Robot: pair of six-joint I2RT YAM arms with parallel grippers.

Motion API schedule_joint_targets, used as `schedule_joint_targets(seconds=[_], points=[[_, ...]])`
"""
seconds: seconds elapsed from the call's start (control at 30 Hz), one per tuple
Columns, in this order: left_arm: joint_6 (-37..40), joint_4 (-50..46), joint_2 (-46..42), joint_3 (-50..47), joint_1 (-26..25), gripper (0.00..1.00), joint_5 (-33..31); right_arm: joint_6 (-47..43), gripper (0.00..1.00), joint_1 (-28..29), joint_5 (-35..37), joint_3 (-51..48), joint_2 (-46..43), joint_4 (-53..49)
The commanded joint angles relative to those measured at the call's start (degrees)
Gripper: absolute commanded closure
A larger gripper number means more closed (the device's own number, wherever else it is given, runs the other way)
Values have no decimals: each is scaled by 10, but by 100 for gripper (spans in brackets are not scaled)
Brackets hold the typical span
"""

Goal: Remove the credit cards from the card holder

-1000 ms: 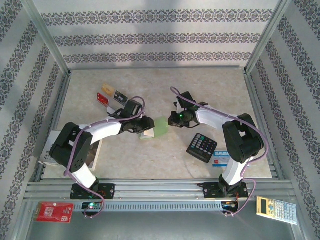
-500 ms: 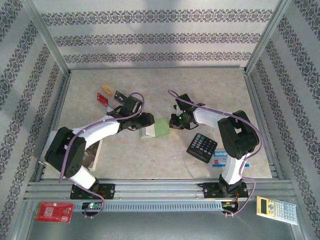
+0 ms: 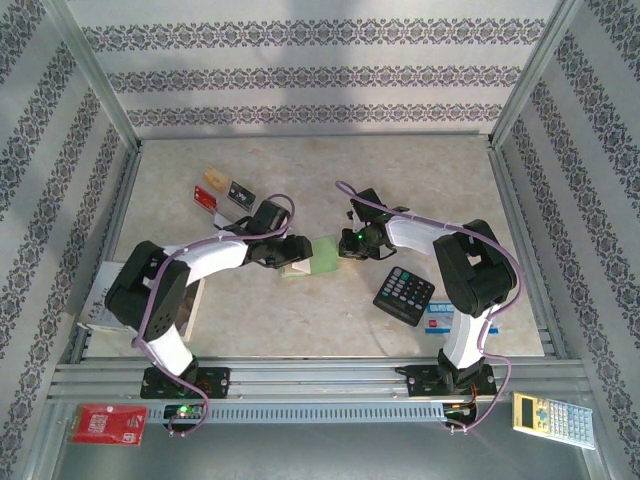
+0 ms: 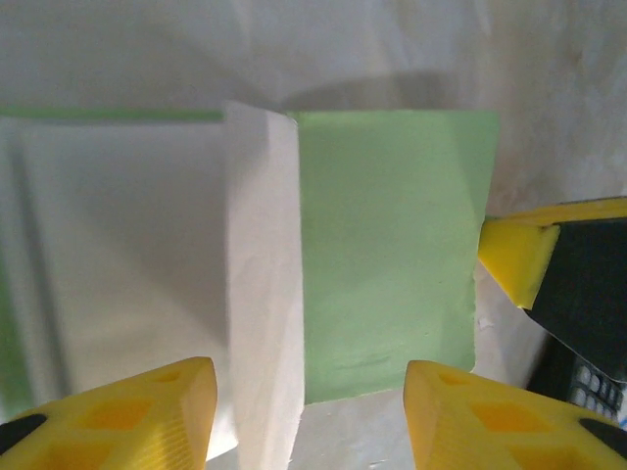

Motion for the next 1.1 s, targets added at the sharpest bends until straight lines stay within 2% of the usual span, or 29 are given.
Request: schedule_joint_targets(seconds=[0.0, 0.13, 0.27, 0.33, 0.57, 0.73, 0.83, 0.97, 1.07], points=[[-10, 57, 19, 31, -7, 48, 65, -3, 84, -6, 8, 8, -4, 3], [-22, 79, 51, 51, -15, 49, 79, 8, 78, -14, 9, -2, -28, 6], [-25, 82, 83, 78, -26, 48, 80, 31, 64, -33, 22, -29, -76, 19], [-27, 82, 98, 89, -29, 46, 78, 41, 61, -43, 31, -41, -97, 23], [-42, 94, 139, 91, -32, 44, 75, 65, 60, -67, 43, -74, -147, 30], [-43, 85, 151, 82, -34, 44, 61, 71, 60, -62, 9, -70, -150, 40], [-41, 72, 150, 74, -34, 51, 46, 75, 66, -49, -18, -58, -134, 43], [-39, 53, 145, 62, -34, 76, 24, 84, 80, -30, -37, -42, -103, 56], [-40, 49, 141, 52, -34, 86, 15, 87, 87, -13, -54, -25, -76, 62]])
